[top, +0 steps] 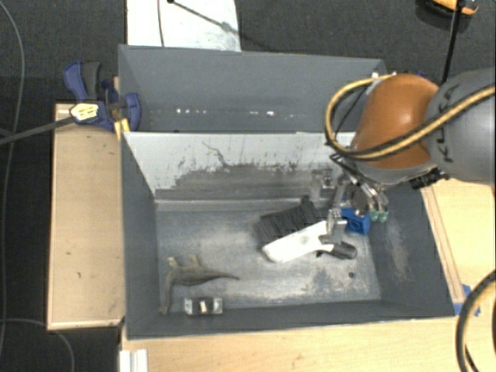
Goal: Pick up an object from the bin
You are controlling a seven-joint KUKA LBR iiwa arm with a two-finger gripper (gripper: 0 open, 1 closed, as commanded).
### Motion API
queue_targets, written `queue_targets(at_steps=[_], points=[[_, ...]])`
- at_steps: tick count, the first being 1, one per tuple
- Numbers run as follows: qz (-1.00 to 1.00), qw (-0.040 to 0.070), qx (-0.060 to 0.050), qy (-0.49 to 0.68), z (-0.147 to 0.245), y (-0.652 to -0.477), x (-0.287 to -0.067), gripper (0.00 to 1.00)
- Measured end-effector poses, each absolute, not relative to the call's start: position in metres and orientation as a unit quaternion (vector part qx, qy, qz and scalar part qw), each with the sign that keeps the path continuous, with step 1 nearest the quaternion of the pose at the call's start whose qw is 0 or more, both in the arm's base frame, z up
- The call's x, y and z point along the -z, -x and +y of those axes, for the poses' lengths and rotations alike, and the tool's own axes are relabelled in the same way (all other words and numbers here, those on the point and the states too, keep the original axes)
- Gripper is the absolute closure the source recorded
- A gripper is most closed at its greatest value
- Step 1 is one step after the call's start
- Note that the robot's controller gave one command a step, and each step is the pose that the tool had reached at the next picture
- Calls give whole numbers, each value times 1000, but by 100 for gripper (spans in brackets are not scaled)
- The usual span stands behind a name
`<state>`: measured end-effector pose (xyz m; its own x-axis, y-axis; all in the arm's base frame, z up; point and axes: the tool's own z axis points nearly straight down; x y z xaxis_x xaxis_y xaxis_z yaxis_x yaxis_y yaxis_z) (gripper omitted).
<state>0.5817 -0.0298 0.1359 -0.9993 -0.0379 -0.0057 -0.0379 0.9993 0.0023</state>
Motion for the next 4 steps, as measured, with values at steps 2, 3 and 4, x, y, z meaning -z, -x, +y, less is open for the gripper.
queue_targets(at_steps=[2,3,4], points=[[996,3,2,-85,-11,-580,-75,0],[999,3,0,-49,-2,-588,-74,0],[997,2,2,-82,-1,-586,-74,0]])
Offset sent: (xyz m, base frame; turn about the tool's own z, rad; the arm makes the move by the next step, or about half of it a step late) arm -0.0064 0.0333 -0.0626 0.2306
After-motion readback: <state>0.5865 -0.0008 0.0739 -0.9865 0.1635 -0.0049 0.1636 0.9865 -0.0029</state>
